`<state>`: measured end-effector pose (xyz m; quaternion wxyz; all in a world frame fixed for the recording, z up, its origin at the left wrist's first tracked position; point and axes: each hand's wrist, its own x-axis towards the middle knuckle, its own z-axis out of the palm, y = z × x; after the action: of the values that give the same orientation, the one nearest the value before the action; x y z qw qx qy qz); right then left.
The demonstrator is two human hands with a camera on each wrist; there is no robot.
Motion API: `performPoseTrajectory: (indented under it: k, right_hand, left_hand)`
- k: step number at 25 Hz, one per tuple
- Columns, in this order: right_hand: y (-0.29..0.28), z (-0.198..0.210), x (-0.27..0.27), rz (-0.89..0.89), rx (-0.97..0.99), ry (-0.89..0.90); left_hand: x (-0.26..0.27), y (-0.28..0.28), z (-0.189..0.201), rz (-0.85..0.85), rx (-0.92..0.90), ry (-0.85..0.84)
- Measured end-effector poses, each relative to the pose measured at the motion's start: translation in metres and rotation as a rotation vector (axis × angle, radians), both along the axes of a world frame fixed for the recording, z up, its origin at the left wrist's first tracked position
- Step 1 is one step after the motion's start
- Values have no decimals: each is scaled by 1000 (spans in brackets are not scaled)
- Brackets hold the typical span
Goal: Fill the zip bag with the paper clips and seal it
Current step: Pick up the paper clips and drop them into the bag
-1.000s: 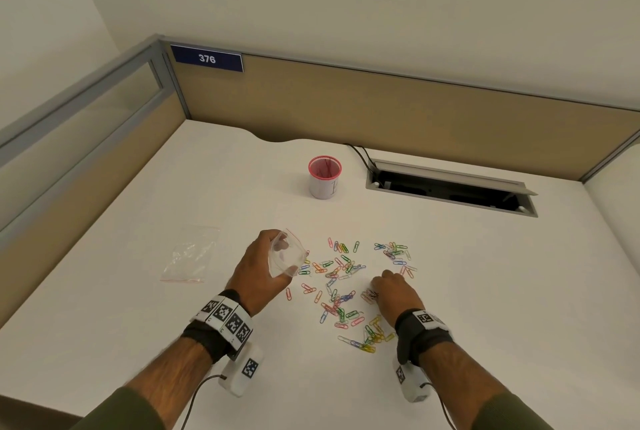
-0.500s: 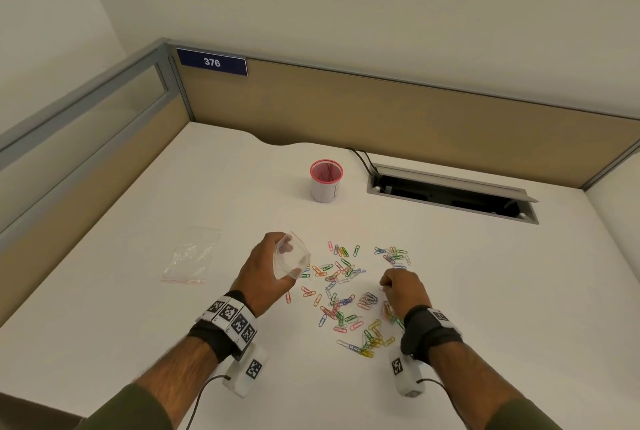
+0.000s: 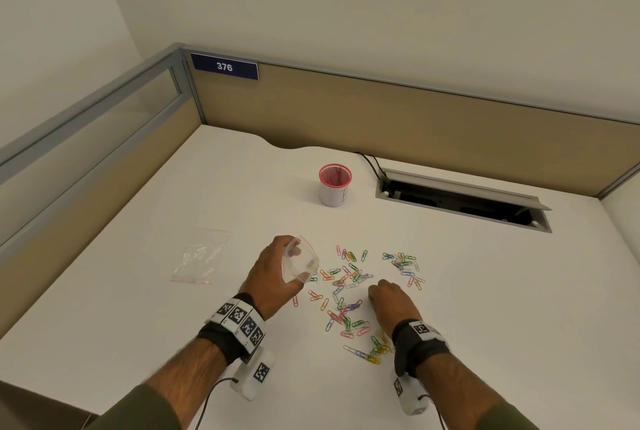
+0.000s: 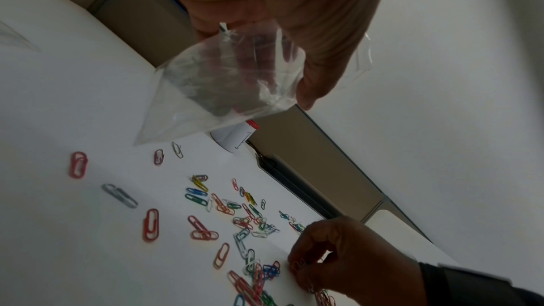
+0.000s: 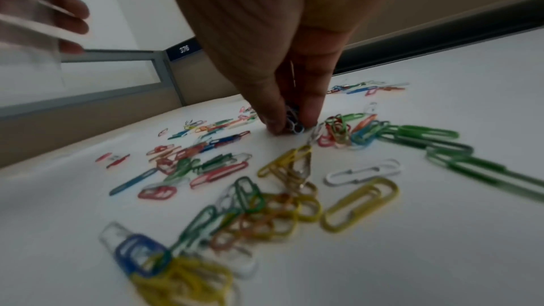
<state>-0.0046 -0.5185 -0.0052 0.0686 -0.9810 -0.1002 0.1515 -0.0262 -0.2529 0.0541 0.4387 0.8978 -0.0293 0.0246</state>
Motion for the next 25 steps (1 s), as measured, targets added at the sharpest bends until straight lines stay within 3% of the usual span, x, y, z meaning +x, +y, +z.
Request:
performPoseTrajectory:
  k: [4,7,10,12,14,19,25]
  right_hand:
    - [-9,24,7,-236,243,5]
    - [-5,65,11,-402,628,-60]
    - [22,126,13,-382,1000,-90]
    - [45,159,12,-308,1149,-67]
    - [68,173,8,-245,1158,-39]
    - [99,153,4,-58,863,-97]
    - [95,161,6,-38,827,-133]
  left_hand:
    - [1,-2,0,1,-11,4]
    - [4,-4,-5,-13,-5,14]
    - [5,-9,-7,-30,-1,21]
    - [6,-14,-6,-38,-13,27]
    - [8,-20,-3,-43,-30,24]
    - [11,-26,5,-40,-97,7]
    - [10,-20,4,-23,-119,3]
